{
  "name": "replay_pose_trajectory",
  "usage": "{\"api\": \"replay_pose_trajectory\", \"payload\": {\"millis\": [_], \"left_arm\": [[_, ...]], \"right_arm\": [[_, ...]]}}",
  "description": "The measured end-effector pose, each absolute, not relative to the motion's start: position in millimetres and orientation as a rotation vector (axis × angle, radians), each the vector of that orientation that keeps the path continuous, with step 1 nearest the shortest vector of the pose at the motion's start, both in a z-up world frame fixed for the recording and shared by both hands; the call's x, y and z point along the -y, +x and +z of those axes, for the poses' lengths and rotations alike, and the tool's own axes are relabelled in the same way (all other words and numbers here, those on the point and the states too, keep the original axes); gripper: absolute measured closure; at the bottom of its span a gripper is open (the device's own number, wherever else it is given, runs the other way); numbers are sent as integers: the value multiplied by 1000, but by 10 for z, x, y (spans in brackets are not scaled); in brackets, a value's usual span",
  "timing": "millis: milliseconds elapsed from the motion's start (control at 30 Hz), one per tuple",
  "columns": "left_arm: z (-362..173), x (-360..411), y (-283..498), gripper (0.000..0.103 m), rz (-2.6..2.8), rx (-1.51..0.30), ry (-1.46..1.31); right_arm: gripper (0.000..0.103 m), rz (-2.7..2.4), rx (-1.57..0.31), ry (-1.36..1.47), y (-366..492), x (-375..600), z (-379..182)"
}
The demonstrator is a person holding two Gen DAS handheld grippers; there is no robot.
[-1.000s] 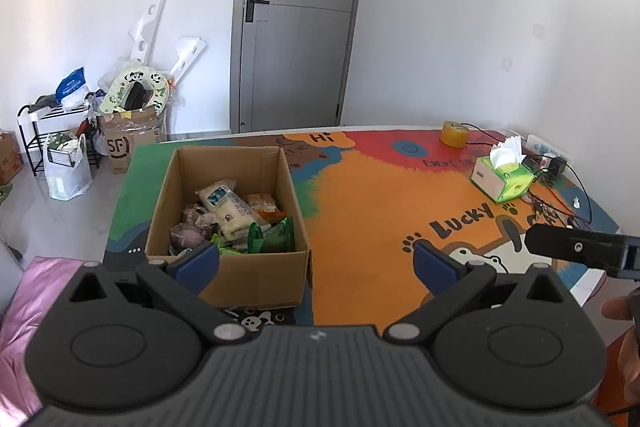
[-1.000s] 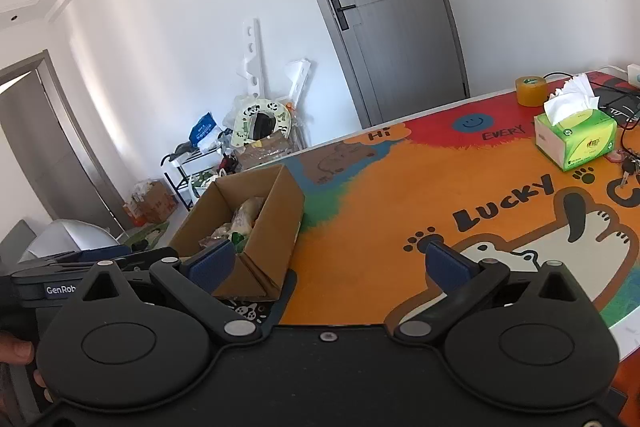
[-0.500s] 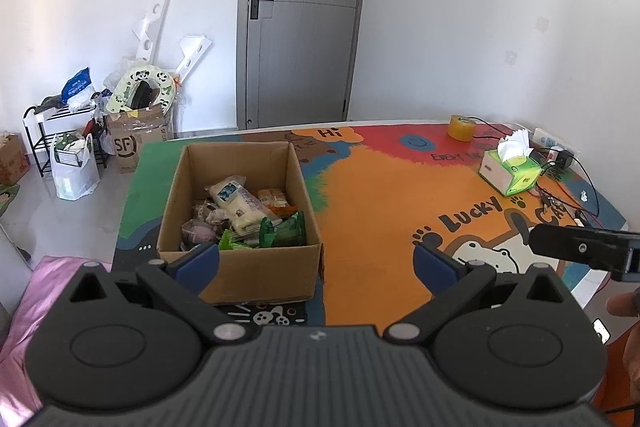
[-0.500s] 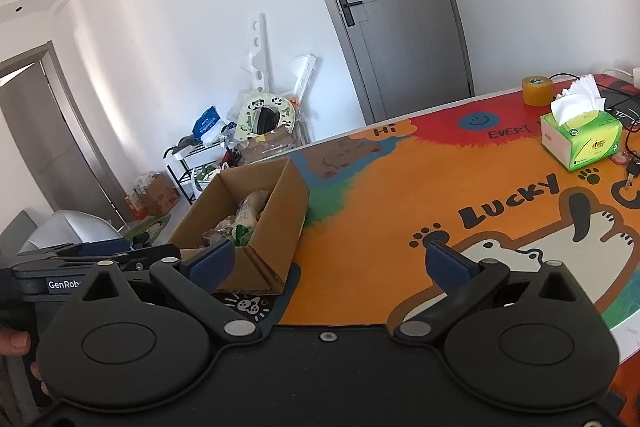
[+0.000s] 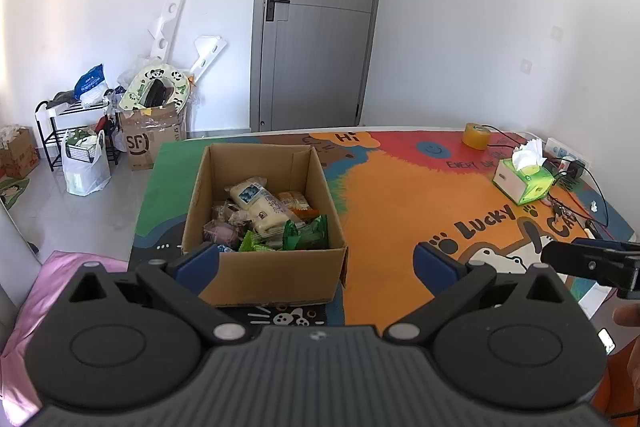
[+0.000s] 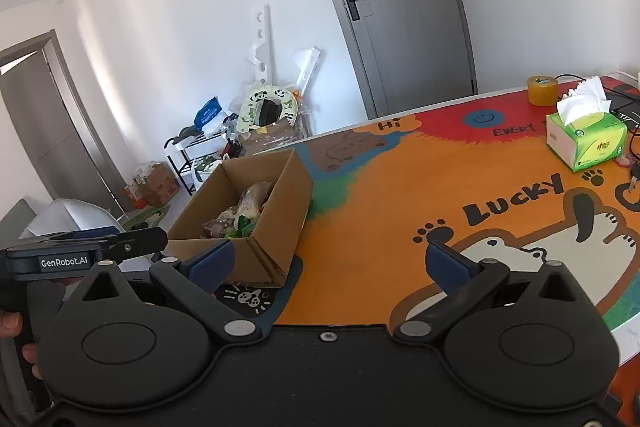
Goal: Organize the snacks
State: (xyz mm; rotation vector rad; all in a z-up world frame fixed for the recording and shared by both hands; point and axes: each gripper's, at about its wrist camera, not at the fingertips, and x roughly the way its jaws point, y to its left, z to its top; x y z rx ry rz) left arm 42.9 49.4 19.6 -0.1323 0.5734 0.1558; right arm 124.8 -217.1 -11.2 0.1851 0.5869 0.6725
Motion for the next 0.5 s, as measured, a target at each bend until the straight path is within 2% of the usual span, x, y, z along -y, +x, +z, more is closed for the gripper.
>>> {"api": "replay_pose_trajectory", "payload": {"millis": [500], "left_arm": [[199, -499, 427, 0, 161, -578, -140]], "right_arm": [[0, 676, -589, 169, 1225, 2134, -117]]}}
